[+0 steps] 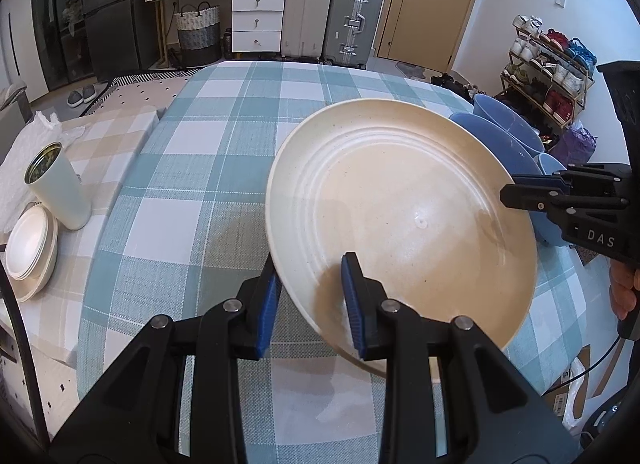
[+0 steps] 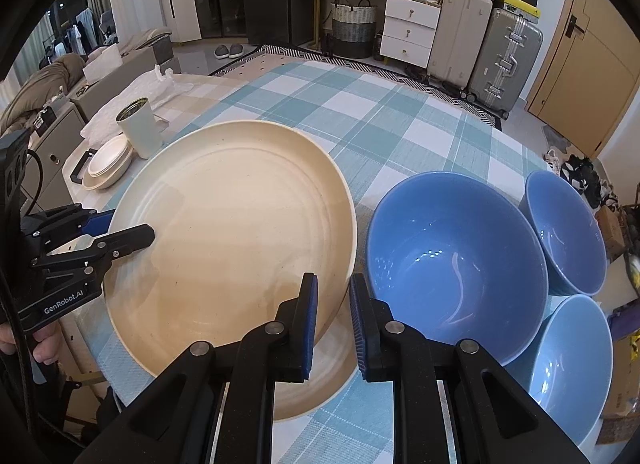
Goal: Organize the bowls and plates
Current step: 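Lower the cream plate with the left gripper onto the plate stack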
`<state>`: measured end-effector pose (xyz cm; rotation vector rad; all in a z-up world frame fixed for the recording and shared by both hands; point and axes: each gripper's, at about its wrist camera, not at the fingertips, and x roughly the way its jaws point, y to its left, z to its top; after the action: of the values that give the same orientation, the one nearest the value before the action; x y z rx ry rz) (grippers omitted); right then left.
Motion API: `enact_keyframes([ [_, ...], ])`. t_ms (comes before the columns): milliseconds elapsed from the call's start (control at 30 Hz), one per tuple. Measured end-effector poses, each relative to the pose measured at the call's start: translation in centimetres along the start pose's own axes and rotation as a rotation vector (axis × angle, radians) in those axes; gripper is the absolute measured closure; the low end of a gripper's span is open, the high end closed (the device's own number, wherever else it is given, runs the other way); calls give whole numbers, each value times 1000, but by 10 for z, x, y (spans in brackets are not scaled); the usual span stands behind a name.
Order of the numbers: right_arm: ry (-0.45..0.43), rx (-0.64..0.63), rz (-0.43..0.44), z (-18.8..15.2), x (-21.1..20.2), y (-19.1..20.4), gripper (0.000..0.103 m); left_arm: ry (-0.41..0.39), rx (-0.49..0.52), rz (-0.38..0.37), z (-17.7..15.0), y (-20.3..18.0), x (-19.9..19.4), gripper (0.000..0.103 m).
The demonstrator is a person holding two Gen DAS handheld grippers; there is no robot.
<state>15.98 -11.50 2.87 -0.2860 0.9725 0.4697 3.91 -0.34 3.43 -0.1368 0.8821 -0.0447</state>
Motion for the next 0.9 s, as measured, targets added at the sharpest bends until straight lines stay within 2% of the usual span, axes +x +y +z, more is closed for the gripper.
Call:
enact_keyframes([
  [900, -23, 79, 36, -39, -1, -2, 86, 20, 39, 4, -6, -1, 16, 78],
])
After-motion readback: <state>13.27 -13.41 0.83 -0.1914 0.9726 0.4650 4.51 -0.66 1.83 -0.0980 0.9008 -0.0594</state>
